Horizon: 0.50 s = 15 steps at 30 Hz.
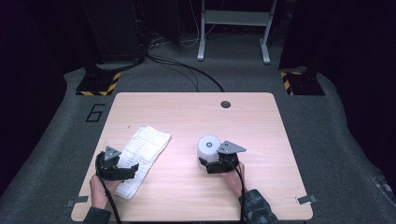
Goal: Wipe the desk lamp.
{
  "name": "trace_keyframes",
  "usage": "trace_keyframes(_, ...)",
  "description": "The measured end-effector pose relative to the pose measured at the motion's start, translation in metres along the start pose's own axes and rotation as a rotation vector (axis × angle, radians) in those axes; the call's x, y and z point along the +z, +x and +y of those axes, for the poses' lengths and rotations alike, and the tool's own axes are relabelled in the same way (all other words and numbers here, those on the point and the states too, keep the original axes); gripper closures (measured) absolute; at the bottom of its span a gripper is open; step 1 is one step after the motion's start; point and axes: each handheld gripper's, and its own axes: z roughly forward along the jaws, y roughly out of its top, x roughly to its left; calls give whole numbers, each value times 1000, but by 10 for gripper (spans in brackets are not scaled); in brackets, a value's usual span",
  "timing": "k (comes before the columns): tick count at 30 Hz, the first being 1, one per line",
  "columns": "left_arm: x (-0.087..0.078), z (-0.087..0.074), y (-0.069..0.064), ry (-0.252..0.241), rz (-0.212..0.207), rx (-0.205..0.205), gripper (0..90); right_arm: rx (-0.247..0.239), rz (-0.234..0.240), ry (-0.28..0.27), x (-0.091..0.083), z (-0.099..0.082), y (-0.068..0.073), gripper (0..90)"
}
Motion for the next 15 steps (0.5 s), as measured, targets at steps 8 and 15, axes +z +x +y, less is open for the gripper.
trace_keyframes(8, 25, 12, 5, 46, -15, -12, 9, 5, -2, 4, 0, 0, 1, 80)
trace_keyframes(15, 44, 12, 6, 106, -26, -6, 95, 0, -2, 0, 0, 0, 0, 80)
